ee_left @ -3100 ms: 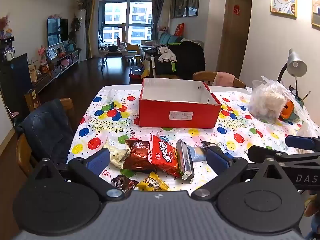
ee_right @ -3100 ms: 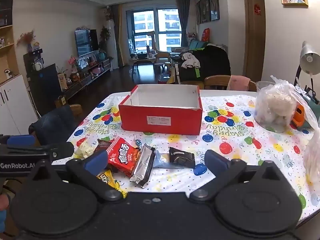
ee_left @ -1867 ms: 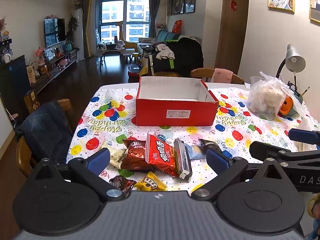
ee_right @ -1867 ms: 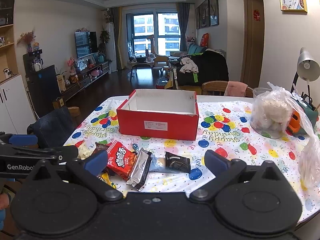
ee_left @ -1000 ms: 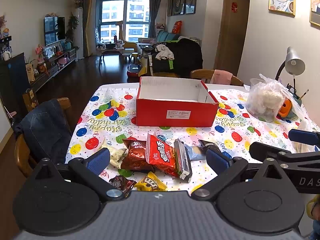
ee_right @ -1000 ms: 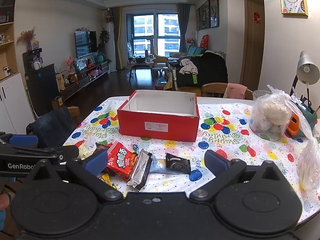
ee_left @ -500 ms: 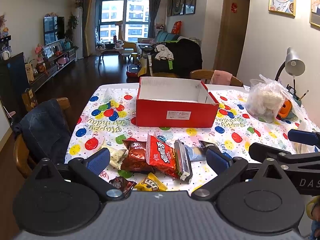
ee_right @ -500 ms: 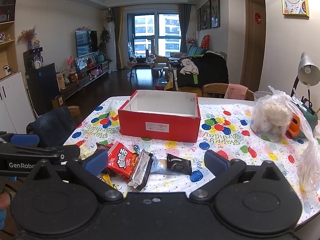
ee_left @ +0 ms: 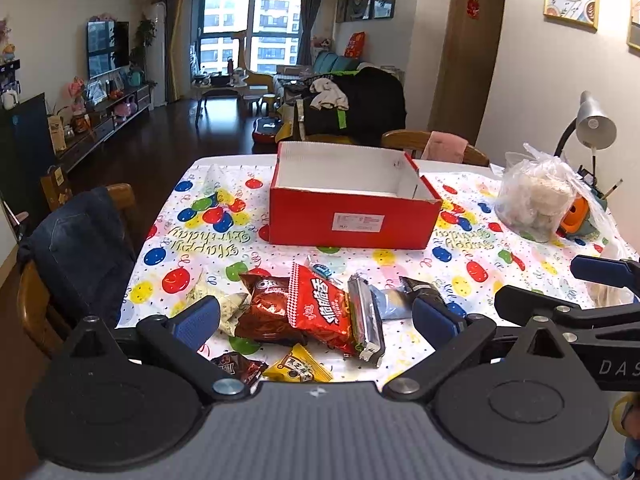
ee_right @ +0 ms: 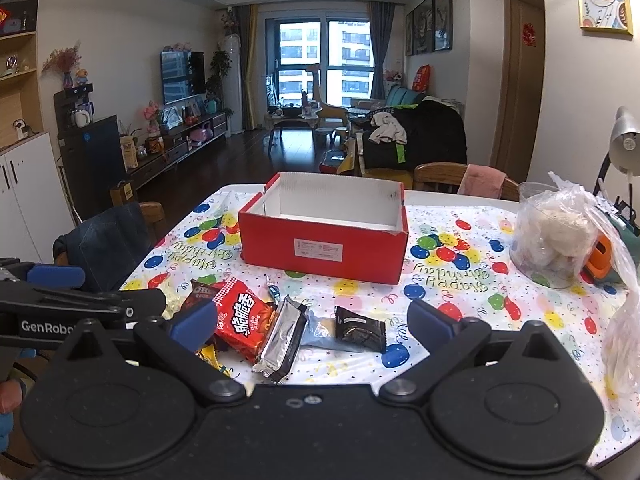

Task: Organize snacks
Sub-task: 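Grasp the yellow candy packet with the left gripper while the right grasps the black snack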

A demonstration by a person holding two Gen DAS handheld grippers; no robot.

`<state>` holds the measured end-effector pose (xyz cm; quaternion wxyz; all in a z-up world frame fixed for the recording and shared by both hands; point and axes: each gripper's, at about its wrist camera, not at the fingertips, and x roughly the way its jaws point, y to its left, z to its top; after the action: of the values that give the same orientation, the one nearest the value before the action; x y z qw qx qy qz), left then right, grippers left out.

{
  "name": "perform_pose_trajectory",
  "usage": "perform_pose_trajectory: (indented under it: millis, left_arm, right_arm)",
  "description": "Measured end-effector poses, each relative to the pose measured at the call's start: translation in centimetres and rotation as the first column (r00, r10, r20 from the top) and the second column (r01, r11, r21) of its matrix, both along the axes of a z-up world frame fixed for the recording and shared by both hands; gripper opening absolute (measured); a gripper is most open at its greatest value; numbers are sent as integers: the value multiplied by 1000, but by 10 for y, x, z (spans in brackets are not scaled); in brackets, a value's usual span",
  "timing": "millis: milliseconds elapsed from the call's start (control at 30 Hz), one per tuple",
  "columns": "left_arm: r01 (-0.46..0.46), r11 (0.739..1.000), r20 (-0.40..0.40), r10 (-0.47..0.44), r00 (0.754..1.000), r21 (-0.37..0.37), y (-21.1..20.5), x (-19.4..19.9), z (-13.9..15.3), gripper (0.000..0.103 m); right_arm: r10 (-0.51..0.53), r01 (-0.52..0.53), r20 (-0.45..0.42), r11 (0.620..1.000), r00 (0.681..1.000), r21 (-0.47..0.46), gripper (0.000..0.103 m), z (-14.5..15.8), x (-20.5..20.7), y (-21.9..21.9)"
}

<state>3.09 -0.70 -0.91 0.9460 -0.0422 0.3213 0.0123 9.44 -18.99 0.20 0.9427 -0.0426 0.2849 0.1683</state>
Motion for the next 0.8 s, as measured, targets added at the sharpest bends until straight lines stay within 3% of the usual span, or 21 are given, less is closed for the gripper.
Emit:
perform_pose_trajectory:
  millis: [200, 500, 700, 800]
  left_arm:
    - [-42, 999, -69, 40, 997, -26, 15, 13, -16, 103]
    - [-137, 988, -211, 119, 970, -72, 42, 28, -49, 103]
    - [-102, 992, -259, 82, 962, -67, 37, 39, -64, 102]
    - [-60, 996, -277, 40, 960, -64, 27, 47, -73, 102]
  right_arm:
    - [31, -31, -58, 1000, 998, -4, 100, -16, 23, 0]
    - [83, -85, -211, 996, 974, 0, 95, -59, 73, -3]
    - [150, -181, -282, 980, 948, -88, 89, -92, 100, -11]
    - [174, -213, -263, 969, 949, -126, 89, -98, 110, -16]
